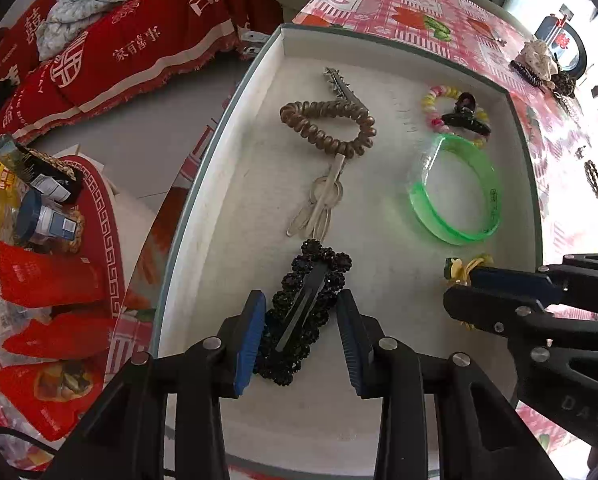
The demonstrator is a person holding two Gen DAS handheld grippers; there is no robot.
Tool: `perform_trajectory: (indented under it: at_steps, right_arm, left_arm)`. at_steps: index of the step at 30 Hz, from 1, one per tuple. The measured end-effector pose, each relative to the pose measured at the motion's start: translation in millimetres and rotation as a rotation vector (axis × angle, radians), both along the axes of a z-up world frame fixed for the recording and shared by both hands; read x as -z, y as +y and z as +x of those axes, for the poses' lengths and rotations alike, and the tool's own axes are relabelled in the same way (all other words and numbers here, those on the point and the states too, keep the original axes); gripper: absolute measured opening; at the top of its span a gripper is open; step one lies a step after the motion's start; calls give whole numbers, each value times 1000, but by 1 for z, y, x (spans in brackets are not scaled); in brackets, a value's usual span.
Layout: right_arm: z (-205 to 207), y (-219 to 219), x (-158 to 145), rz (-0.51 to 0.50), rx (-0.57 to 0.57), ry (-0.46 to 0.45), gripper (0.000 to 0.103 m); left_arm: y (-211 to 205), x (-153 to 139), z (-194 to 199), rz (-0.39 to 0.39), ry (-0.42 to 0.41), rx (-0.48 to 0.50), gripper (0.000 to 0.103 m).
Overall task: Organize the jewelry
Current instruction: 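Carry both items over the white tray and open both tools to release them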
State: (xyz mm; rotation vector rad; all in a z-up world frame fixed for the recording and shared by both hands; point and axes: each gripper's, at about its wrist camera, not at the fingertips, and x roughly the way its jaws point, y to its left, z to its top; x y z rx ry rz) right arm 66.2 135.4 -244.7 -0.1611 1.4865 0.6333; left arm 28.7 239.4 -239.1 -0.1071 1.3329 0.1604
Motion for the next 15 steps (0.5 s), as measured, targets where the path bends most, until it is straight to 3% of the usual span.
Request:
perform_trajectory:
  at_steps: [6, 9, 12, 15]
  right_arm:
    - [8, 2, 6, -1, 27, -11, 20]
    - [13, 4, 6, 1, 38, -5, 20]
    - [15, 6, 6, 5, 42, 9, 21]
    - [15, 0, 4, 11, 47, 16, 32]
  left_arm:
    - [-1, 0, 6, 17, -15, 26, 44]
    - [-1, -1, 8, 38, -17, 28, 58]
    - [0, -4, 9, 40, -24, 30, 58]
    - [1, -6, 9, 41, -23, 27, 58]
